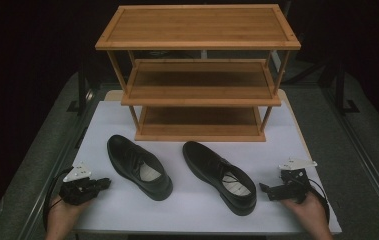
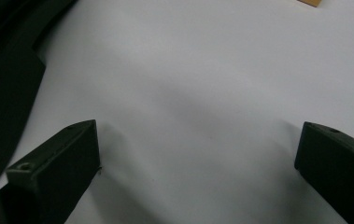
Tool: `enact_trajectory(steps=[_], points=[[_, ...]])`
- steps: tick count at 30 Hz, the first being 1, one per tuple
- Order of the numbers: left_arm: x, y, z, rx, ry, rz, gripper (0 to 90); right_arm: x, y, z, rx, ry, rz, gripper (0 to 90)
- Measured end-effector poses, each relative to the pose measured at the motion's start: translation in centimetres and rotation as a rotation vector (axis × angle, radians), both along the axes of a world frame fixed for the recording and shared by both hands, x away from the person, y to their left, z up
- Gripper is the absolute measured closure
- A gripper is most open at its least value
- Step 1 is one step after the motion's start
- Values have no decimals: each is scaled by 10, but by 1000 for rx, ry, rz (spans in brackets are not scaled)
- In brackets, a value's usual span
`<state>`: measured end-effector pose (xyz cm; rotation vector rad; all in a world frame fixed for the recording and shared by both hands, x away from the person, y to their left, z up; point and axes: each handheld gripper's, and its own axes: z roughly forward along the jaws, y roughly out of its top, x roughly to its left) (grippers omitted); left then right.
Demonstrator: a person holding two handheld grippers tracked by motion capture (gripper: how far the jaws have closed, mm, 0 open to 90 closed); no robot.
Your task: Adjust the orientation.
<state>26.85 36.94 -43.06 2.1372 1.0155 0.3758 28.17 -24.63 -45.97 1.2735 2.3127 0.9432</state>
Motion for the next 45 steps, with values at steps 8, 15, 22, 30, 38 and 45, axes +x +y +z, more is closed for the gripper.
enact_trajectory(steps=[8,15,22,30,38,45], points=[[11,8,7,-14,6,41,900,0,0,0,1,0,0,0],[34,20,17,-26,-17,81,900,0,0,0,3,-2,1,0],[63,24,34,-7,-50,104,900,0,0,0,3,-2,2,0],[103,17,42,31,-80,126,900,0,0,0,5,-2,1,0],[138,16,36,50,-91,128,900,0,0,0,6,-2,0,0],[153,16,23,61,-56,144,900,0,0,0,7,-3,0,0]])
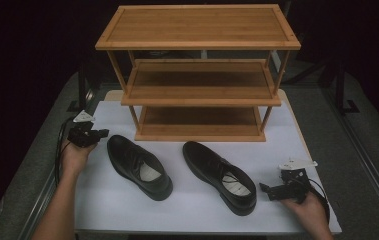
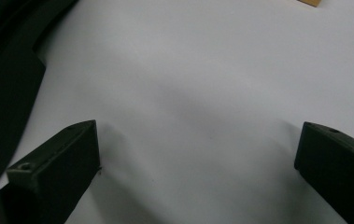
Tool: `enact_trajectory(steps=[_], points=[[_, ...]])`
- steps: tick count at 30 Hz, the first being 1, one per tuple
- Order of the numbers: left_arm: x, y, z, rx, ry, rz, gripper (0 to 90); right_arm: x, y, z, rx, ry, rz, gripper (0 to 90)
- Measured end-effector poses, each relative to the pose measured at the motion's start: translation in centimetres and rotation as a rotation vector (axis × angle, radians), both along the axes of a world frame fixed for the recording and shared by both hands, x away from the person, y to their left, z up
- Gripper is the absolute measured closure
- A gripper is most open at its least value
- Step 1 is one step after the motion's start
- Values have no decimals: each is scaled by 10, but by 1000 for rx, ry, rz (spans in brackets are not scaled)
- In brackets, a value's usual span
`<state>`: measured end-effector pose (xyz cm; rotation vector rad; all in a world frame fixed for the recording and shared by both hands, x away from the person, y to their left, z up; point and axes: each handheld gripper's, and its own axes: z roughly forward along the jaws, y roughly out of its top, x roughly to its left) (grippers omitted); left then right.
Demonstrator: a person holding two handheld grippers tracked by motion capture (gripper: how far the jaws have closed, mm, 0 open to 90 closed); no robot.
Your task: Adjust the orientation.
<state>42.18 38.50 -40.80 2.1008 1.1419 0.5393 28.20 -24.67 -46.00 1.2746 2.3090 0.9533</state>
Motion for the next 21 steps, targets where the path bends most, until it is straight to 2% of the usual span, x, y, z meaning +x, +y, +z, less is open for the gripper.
enact_trajectory(steps=[4,7,10,12,15,21], points=[[4,1,-13,-19,39,-15,900,0,0,0,0,0,1,0],[4,-1,-14,-9,31,-14,900,0,0,0,0,-1,0,0],[4,0,-15,-24,28,-19,900,0,0,0,-1,-1,0,0],[4,0,-15,-50,21,-27,900,0,0,0,0,0,0,0],[2,-12,-18,-67,14,-63,900,0,0,0,-1,0,0,0],[-1,-22,-20,-100,16,-96,900,0,0,0,-1,-1,1,0]])
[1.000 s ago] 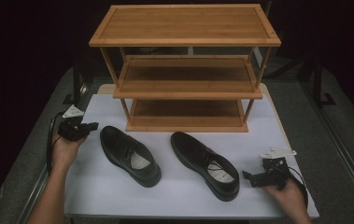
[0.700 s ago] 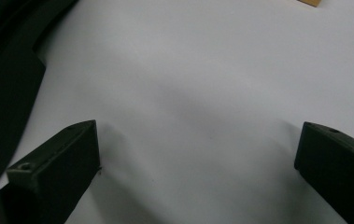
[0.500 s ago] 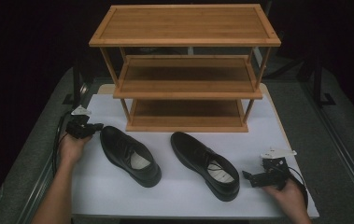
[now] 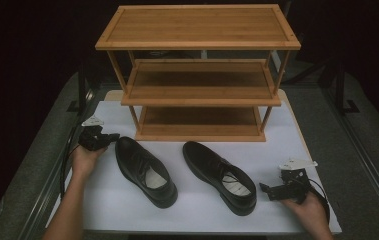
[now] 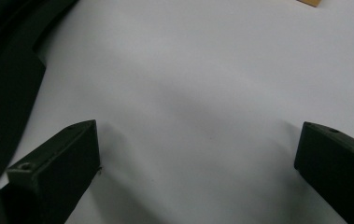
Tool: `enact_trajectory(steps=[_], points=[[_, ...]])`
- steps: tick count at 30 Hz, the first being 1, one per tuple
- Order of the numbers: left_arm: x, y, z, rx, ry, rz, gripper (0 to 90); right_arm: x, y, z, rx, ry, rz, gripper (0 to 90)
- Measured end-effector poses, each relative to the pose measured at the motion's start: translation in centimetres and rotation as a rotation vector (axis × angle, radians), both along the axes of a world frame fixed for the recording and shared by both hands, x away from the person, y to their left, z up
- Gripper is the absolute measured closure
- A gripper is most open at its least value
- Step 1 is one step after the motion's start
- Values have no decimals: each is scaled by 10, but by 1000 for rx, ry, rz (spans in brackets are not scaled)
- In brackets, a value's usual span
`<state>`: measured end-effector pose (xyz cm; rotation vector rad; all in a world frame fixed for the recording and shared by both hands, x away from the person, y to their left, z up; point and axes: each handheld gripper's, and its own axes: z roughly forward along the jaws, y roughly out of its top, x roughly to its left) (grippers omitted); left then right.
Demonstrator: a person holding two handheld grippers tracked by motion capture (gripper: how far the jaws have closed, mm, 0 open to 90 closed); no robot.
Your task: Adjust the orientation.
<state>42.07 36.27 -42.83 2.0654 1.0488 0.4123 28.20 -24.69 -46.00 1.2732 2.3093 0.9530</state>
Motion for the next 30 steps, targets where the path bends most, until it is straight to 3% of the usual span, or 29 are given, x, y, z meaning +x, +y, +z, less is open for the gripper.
enact_trajectory(steps=[9,18,20,24,27,30], points=[[-12,-30,0,1,-1,-82,900,0,0,0,1,0,1,0],[-20,-43,0,0,-2,-119,900,0,0,0,1,0,1,0],[-21,-44,-1,1,-2,-118,900,0,0,0,1,0,1,0],[-26,-35,1,-48,-21,-85,900,0,0,0,1,0,1,0],[-41,-24,8,-28,-23,-70,900,0,0,0,2,0,1,0],[-56,-16,11,-40,-21,-57,900,0,0,0,1,1,1,0]])
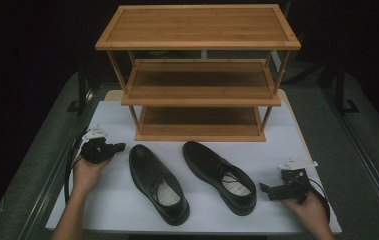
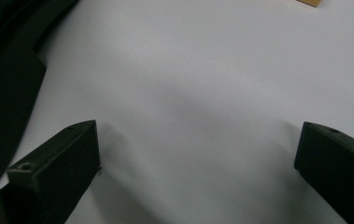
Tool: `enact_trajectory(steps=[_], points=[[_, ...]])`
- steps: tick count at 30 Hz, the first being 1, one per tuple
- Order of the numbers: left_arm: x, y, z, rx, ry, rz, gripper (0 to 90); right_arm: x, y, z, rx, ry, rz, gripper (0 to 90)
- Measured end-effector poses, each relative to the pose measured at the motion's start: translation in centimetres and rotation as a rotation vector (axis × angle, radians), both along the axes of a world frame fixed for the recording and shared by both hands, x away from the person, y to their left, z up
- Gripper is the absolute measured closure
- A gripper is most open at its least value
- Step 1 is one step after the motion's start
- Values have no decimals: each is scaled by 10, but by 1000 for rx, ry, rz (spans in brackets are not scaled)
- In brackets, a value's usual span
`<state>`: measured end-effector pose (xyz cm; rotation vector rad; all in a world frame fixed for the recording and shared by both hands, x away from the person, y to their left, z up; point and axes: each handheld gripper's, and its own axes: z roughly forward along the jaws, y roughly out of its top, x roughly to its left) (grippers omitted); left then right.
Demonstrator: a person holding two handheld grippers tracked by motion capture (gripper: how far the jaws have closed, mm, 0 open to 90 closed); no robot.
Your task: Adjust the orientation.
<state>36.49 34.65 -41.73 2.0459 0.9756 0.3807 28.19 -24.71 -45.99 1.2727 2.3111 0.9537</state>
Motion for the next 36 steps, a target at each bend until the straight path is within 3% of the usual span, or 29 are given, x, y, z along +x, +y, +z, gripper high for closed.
enact_trajectory(steps=[1,2,3,4,5,7,8,11,17,29,36], points=[[-12,3,0,-8,8,3,900,0,0,0,1,1,-1,0],[-12,3,0,-8,8,3,900,0,0,0,2,1,-1,0],[-25,6,-1,-21,19,1,900,0,0,0,1,1,-1,0],[-25,6,-1,-21,19,1,900,0,0,0,0,0,-1,0],[-37,6,-3,-31,24,-8,900,0,0,0,0,1,-1,0],[-49,5,-4,-16,26,-11,900,0,0,0,0,1,-2,0],[-49,5,-4,-16,26,-11,900,0,0,0,0,1,-2,0],[-71,1,-8,-48,44,-30,900,0,0,0,0,1,-2,0],[-90,-12,-13,-36,57,-77,900,0,0,0,0,1,-2,0],[-87,-34,-23,13,101,-151,900,0,0,0,2,2,-2,0],[-84,-38,-24,26,101,-155,900,0,0,0,2,1,-2,0]])
